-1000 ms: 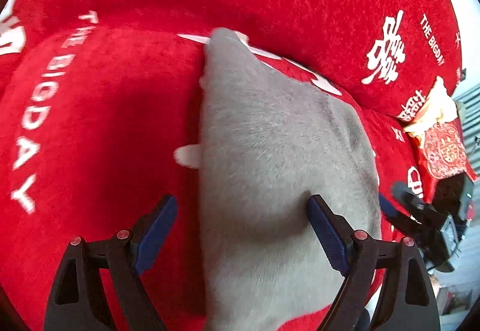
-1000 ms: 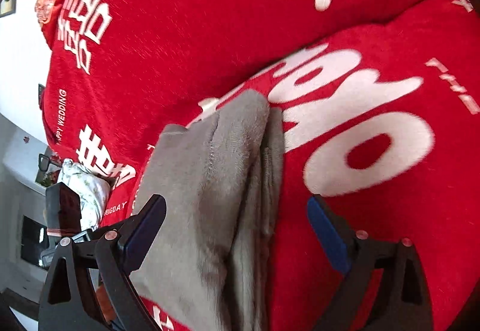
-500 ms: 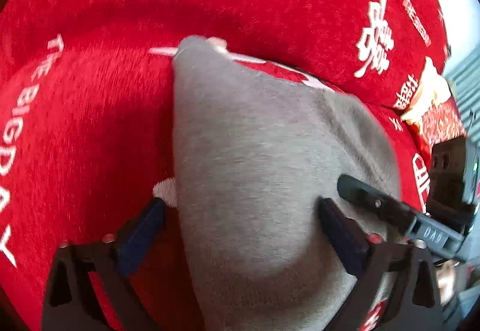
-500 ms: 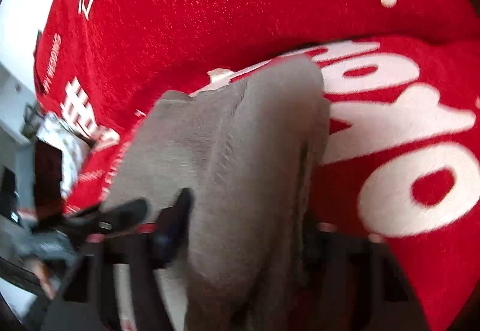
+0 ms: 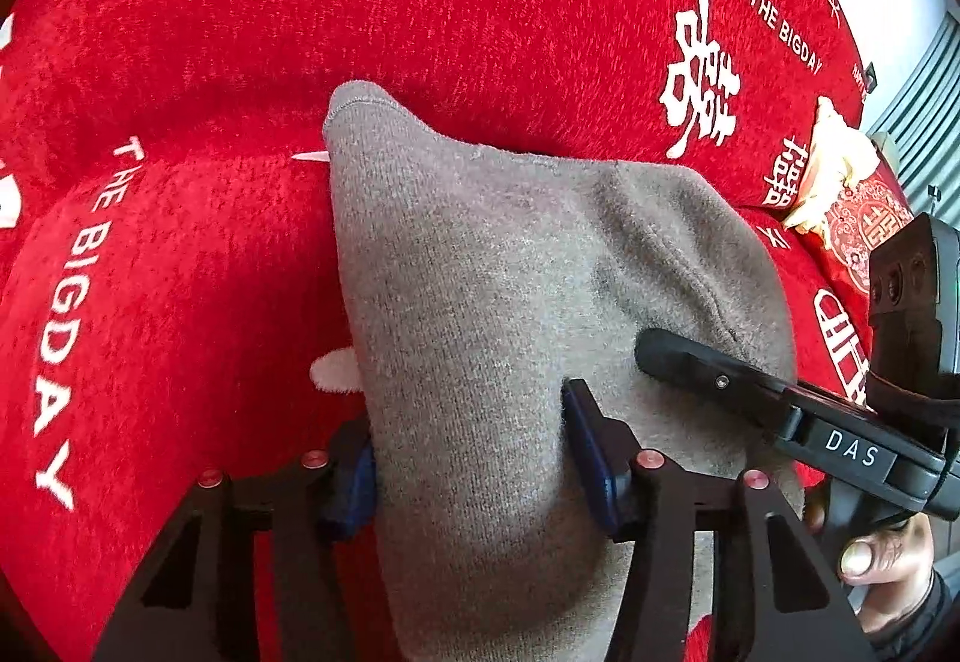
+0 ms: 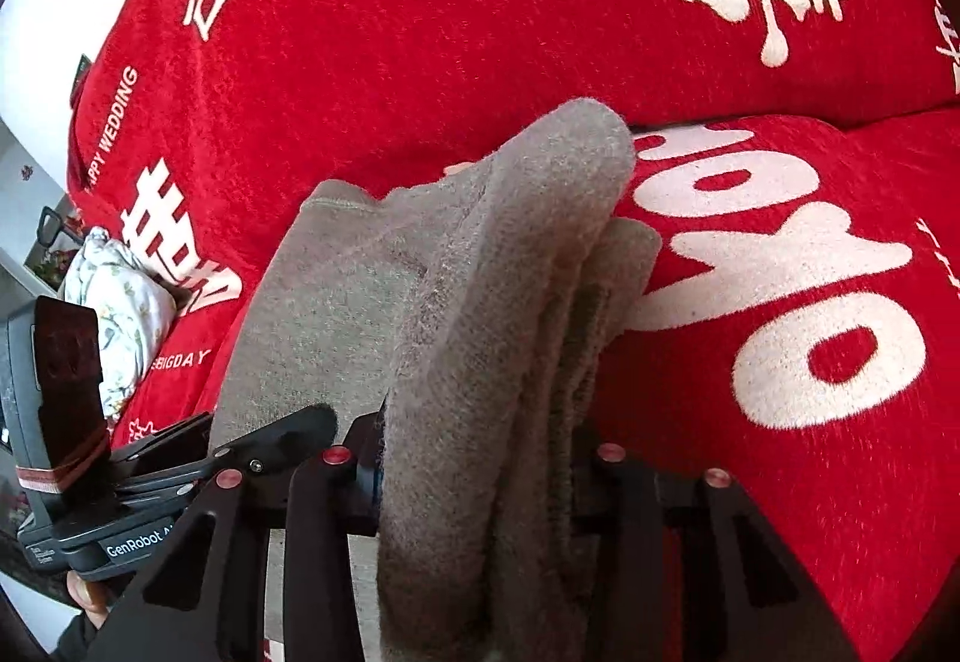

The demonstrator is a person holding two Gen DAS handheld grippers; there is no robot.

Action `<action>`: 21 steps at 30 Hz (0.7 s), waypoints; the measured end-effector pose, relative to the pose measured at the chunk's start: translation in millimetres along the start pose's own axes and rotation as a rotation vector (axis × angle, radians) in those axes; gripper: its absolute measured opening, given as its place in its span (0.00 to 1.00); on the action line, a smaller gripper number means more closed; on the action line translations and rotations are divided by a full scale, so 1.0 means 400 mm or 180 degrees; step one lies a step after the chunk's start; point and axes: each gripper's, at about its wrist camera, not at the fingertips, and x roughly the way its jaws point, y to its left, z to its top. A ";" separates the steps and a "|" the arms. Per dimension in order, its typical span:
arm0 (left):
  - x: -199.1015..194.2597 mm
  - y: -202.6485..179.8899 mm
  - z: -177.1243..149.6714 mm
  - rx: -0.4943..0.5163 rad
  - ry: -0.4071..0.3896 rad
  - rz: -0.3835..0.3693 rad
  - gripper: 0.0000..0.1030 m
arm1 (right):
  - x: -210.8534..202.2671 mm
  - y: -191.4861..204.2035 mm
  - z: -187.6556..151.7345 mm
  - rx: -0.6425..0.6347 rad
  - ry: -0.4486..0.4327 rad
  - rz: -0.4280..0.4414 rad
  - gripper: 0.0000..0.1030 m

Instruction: Fold small clothes

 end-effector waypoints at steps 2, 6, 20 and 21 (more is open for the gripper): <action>-0.014 0.003 -0.010 -0.0004 -0.0005 0.0015 0.53 | -0.003 0.012 -0.008 -0.0018 0.0002 0.0003 0.42; -0.041 0.011 -0.032 -0.0009 -0.0013 0.0062 0.53 | -0.006 0.040 -0.029 -0.0019 0.0024 0.0023 0.42; -0.126 0.056 -0.113 -0.0071 -0.0046 0.0173 0.53 | -0.016 0.113 -0.102 -0.0044 0.0050 0.0082 0.42; -0.132 0.059 -0.119 -0.0070 -0.0048 0.0182 0.53 | -0.015 0.119 -0.108 -0.0042 0.0051 0.0090 0.42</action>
